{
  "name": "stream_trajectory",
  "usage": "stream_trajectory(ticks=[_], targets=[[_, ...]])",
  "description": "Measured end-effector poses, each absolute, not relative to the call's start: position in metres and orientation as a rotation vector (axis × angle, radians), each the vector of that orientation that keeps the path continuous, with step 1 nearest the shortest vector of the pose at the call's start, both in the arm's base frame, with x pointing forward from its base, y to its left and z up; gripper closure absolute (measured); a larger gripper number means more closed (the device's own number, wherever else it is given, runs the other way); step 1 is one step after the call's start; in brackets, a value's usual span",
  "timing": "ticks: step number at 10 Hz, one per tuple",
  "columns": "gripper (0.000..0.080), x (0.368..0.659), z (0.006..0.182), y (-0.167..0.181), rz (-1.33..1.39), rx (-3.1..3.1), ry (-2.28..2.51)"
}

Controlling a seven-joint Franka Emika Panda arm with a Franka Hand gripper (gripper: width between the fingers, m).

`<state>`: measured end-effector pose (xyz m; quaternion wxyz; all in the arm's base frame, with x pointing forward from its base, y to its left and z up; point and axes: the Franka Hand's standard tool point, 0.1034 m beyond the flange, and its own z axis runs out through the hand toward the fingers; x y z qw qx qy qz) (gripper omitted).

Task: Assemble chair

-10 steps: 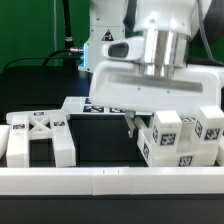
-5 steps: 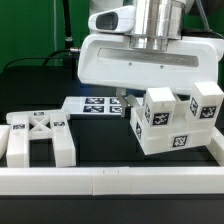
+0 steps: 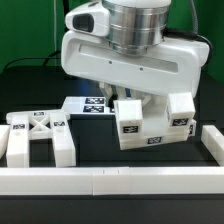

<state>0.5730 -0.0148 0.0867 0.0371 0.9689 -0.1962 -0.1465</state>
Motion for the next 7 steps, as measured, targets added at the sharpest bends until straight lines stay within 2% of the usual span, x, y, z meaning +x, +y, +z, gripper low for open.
stream_trajectory(ticks=[3,7], targets=[[0.0495,0.565,0.085,-0.028,-0.722,2.913,-0.622],[0.0495,0.549,0.071,-0.042,-1.029,2.740,-0.728]])
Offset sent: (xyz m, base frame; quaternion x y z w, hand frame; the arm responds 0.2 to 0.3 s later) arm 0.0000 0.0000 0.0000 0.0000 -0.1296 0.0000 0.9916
